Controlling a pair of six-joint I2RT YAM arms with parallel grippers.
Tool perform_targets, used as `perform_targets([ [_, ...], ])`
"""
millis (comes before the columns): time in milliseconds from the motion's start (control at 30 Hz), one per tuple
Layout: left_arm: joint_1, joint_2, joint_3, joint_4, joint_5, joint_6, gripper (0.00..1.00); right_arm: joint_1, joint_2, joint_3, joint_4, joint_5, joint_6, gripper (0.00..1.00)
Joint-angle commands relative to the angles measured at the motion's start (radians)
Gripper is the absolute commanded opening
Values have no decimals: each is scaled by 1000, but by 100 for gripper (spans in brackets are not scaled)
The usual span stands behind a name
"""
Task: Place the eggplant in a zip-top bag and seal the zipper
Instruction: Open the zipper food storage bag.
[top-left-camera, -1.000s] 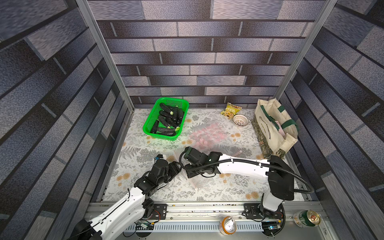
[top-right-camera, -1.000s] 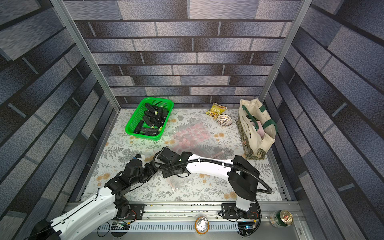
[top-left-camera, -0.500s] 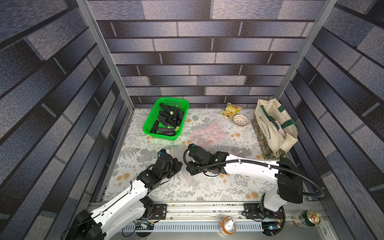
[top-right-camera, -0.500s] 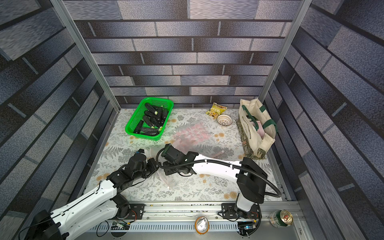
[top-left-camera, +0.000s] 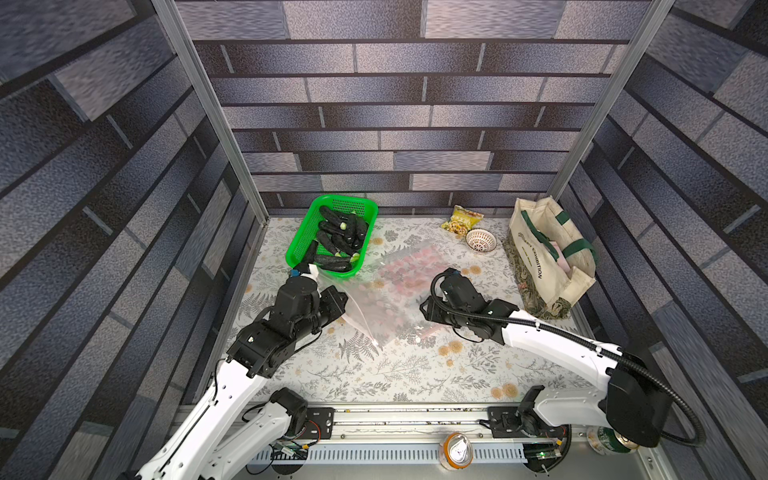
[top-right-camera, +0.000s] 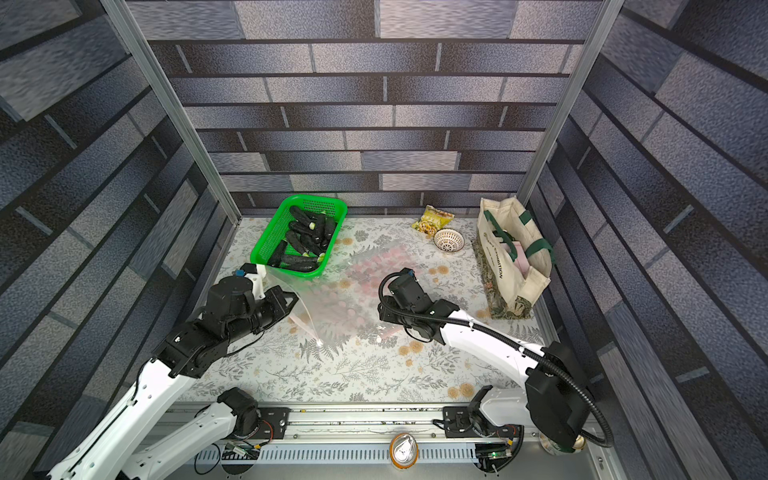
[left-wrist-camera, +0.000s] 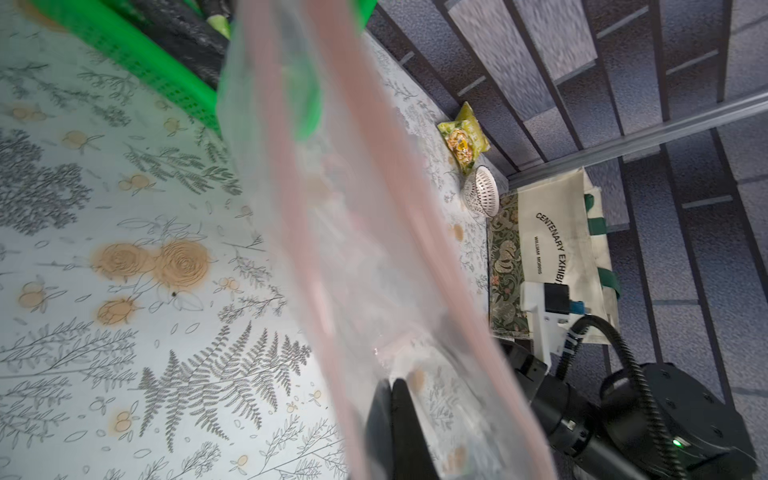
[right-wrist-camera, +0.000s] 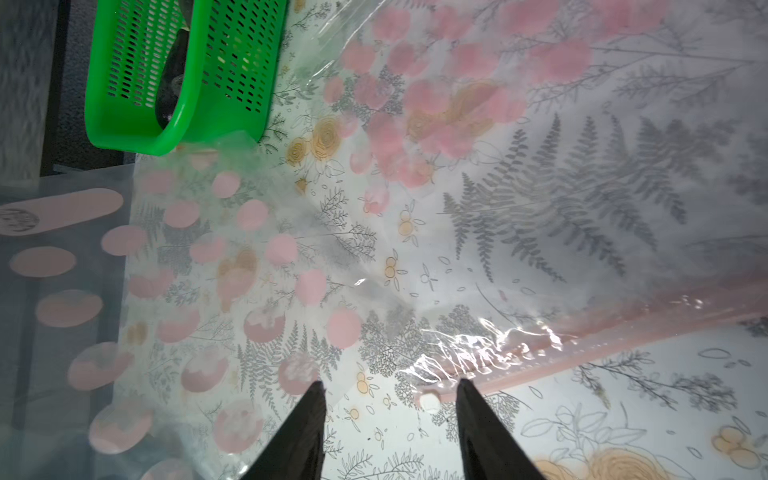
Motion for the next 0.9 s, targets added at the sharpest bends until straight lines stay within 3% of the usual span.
perform_targets([
  [0,-24,147,133,45,130,135,0,-58,-87,-21,-66,37,14,52],
  [133,-96,342,355,88,200,228,0,-156,-179,-36,-149,58,3,55],
  [333,-188,599,659,201,389,267,0,-320,-296,-3,-324,93,-51,55],
  [533,-253,767,929,174,488,323,0,-419,-401,52,-473,162,-109,55],
  [633,-242,747,806,260,462,262,0,-425,-438,78,-537,228,-136,55],
  [767,-176,675,436,598,446,27,0,-425,-484,97,-582,263,-184,55],
  [867,-136,660,246,679,424,-41,0,-424,-488,124,-599,221,-247,55],
])
